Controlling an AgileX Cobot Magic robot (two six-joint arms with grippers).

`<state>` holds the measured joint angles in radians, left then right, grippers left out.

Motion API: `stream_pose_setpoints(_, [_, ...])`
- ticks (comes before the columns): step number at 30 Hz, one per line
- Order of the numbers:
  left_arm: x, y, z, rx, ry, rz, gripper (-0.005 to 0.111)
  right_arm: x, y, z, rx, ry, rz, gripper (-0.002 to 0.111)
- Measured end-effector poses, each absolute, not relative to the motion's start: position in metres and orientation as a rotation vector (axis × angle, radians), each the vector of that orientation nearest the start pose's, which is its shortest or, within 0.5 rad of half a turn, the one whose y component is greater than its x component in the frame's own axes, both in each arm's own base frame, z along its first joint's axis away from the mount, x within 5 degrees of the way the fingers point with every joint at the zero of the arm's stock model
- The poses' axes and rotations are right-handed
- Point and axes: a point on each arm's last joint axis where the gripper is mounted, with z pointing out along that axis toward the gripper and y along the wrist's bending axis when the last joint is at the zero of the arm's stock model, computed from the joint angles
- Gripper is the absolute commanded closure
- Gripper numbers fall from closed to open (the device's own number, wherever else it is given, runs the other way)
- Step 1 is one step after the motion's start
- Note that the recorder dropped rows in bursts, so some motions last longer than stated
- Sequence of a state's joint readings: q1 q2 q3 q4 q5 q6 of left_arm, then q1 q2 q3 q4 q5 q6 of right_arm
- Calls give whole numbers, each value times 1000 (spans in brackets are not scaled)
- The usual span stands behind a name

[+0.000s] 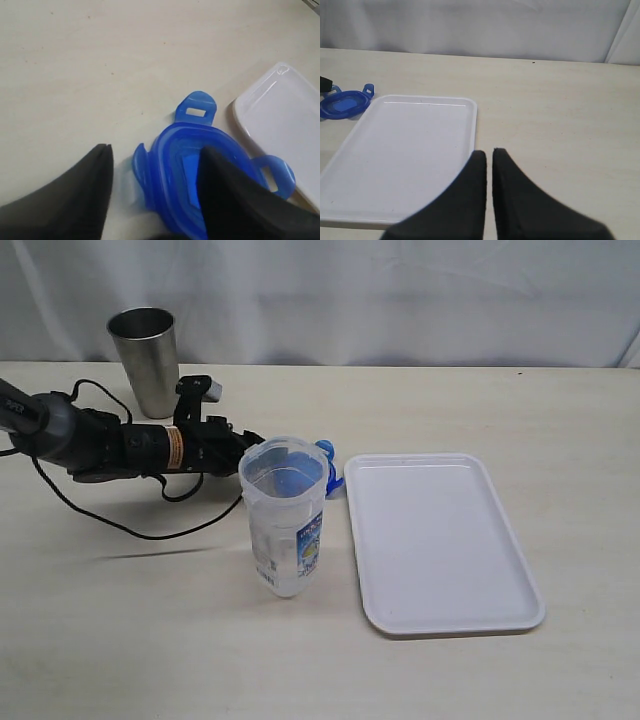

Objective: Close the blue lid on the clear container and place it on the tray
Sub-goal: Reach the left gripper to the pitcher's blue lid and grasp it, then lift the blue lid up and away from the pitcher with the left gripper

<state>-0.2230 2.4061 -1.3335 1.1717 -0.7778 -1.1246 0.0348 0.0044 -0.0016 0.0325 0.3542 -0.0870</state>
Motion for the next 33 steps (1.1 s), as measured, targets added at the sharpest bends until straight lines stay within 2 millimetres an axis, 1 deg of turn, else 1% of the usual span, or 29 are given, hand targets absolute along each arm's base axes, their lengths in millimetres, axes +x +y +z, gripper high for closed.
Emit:
stream_pose_setpoints(2, [425, -157, 47, 546, 2102, -944, 74, 53, 3, 182, -92, 1838, -5, 104])
stream_pose_setpoints(5, [424, -158, 47, 549, 2102, -945, 75, 53, 3, 182, -92, 1838, -5, 104])
stream_pose_setpoints(14, [423, -160, 46, 558, 2103, -944, 75, 53, 3, 182, -92, 1838, -5, 104])
stream_pose_setpoints(17, [424, -159, 45, 554, 2116, -926, 85, 53, 3, 182, -92, 1838, -5, 104])
stream_pose_setpoints(20, [424, -159, 44, 551, 2125, -911, 100, 53, 3, 182, -92, 1838, -5, 104])
stream_pose_setpoints(22, [424, -159, 44, 551, 2127, -910, 107, 53, 3, 182, -92, 1838, -5, 104])
stream_pose_setpoints(30, [424, -158, 44, 582, 2114, -905, 107, 53, 3, 182, -92, 1838, -5, 104])
stream_pose_setpoints(33, [426, -146, 45, 596, 2098, -914, 107, 53, 3, 182, -92, 1838, -5, 104])
